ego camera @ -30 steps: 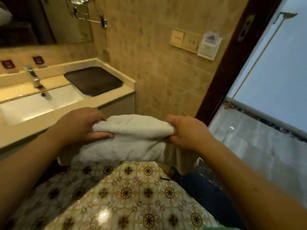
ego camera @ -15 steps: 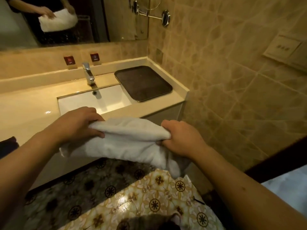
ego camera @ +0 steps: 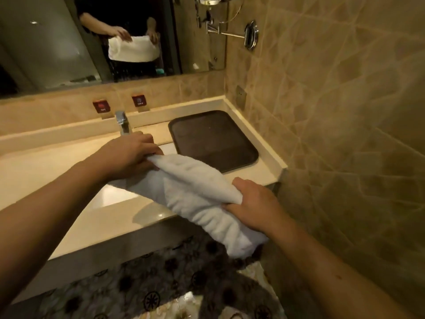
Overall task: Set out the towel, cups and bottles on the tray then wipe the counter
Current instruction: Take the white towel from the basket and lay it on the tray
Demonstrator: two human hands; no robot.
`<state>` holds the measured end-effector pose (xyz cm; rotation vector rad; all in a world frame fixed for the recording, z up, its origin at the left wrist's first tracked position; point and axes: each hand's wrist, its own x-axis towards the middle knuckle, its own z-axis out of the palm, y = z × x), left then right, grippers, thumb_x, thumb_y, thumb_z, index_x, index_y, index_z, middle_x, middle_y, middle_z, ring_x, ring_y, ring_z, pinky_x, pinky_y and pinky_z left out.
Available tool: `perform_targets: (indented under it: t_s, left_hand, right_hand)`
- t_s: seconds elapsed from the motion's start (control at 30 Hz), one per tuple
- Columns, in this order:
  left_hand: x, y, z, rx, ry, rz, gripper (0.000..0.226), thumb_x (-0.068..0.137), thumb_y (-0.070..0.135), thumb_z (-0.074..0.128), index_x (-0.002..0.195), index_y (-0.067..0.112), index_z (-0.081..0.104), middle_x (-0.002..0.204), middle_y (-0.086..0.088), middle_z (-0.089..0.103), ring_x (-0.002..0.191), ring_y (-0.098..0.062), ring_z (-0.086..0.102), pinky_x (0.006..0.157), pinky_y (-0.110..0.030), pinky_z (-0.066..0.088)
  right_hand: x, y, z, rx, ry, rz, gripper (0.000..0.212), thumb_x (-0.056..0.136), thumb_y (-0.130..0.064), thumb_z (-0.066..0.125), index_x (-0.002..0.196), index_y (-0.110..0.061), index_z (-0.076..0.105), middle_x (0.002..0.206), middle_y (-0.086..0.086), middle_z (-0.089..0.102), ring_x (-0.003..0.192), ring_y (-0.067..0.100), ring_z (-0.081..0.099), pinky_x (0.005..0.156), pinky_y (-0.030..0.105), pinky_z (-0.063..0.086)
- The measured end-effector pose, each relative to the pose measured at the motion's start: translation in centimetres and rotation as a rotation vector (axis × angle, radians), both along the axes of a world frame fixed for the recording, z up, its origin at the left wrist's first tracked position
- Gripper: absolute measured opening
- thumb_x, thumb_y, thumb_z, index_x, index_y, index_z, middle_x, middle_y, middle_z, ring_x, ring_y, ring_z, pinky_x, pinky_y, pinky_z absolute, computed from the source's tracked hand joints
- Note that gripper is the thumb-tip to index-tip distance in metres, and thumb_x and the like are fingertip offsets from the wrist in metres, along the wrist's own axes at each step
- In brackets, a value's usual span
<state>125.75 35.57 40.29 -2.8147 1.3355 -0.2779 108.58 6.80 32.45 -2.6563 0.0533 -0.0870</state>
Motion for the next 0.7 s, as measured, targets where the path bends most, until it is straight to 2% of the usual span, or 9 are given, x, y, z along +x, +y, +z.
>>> perform_targets:
  t_s: [0.07,0.13,0.23,0.4,0.57,0.7]
  left_hand:
    - [2.4,-2.8,0.4,0.014,-0.021,0.001,0.028,0.088,0.025,0.071,0.116,0.023,0.071,0.107,-0.006,0.063,0.093,-0.022,0.053,0.074,-0.034,0.048]
    - [4.8,-5.4,0.5,0.038,-0.048,-0.017,0.03,0.088,0.021,0.071,0.118,0.022,0.071,0.109,-0.009,0.064,0.095,-0.026,0.054,0.077,-0.039,0.049]
    - [8.2,-8.9,0.1,0.077,-0.114,-0.028,0.033,0.087,0.026,0.073,0.12,0.026,0.068,0.114,-0.007,0.063,0.1,-0.027,0.056,0.084,-0.042,0.048]
    - [14.4,-14.6,-1.2,0.123,-0.118,-0.006,0.033,0.088,0.032,0.068,0.121,0.033,0.062,0.121,0.0,0.061,0.111,-0.026,0.055,0.094,-0.05,0.044]
    - [22.3,-19.5,-3.7,0.089,-0.118,-0.08,0.033,0.089,0.025,0.066,0.12,0.035,0.063,0.119,0.003,0.062,0.11,-0.024,0.055,0.094,-0.05,0.043]
    - [28.9,-23.4,-6.0,0.075,-0.073,-0.144,0.035,0.09,0.022,0.06,0.124,0.031,0.062,0.122,0.002,0.061,0.113,-0.025,0.055,0.088,-0.045,0.045]
  right_hand:
    - [2.4,-2.3,0.0,0.007,-0.006,-0.022,0.042,0.085,-0.057,0.063,0.112,-0.026,0.053,0.108,0.003,0.063,0.096,0.028,0.061,0.07,0.031,0.036]
    - [4.4,-4.2,-0.1,0.022,0.013,-0.031,0.042,0.083,-0.06,0.065,0.102,-0.026,0.048,0.1,0.003,0.062,0.088,0.028,0.06,0.067,0.033,0.036]
    - [7.1,-6.3,-0.5,0.019,0.082,-0.08,0.043,0.082,-0.062,0.065,0.095,-0.03,0.039,0.094,0.0,0.058,0.08,0.021,0.056,0.066,0.033,0.039]
    - [11.2,-9.0,-1.0,0.139,0.145,-0.18,0.043,0.081,-0.06,0.069,0.093,-0.026,0.045,0.087,-0.003,0.058,0.076,0.015,0.057,0.064,0.034,0.045]
    - [16.1,-11.0,-1.6,0.222,0.2,-0.294,0.045,0.079,-0.059,0.071,0.098,-0.023,0.052,0.093,-0.004,0.061,0.082,0.016,0.06,0.073,0.038,0.052]
    - [20.7,-12.2,-2.7,0.28,0.233,-0.387,0.048,0.08,-0.056,0.072,0.112,-0.023,0.056,0.104,-0.001,0.064,0.092,0.019,0.062,0.085,0.044,0.054]
